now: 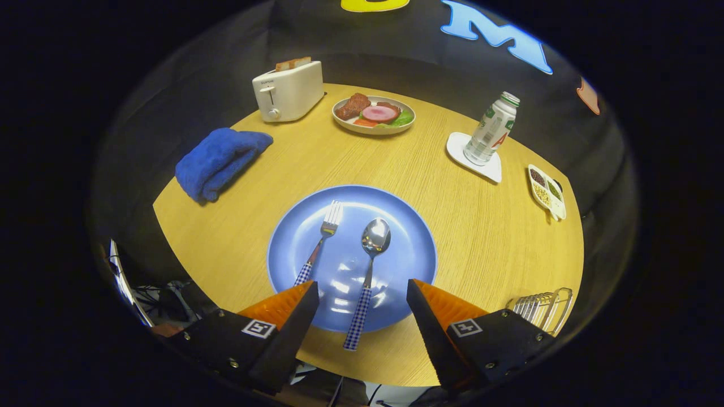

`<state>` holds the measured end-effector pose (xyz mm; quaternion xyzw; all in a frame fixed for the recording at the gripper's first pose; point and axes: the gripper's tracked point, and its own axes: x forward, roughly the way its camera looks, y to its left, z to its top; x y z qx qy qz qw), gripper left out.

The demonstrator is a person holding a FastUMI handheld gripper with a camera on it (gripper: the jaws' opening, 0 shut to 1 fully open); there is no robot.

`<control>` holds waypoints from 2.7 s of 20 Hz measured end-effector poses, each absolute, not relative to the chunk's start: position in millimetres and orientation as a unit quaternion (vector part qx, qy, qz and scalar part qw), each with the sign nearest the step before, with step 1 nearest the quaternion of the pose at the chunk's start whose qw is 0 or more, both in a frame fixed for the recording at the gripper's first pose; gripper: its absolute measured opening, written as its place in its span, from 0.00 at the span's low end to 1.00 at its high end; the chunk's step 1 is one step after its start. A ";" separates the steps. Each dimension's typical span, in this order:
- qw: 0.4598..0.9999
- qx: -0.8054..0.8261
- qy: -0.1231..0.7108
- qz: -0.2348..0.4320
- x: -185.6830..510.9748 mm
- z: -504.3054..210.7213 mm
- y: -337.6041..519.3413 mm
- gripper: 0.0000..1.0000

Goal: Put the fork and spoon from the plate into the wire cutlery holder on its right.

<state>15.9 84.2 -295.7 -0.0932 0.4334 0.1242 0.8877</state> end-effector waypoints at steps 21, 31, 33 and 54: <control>0.780 -0.116 0.600 0.131 -6.6 -338.6 76.0 0.02; 0.791 -0.112 0.591 0.110 -44.7 -254.3 -12.5 0.01; 0.784 -0.116 0.604 0.089 -62.1 -235.5 -45.0 0.01; 0.651 -0.184 0.737 0.001 -104.9 -261.3 -201.0 0.01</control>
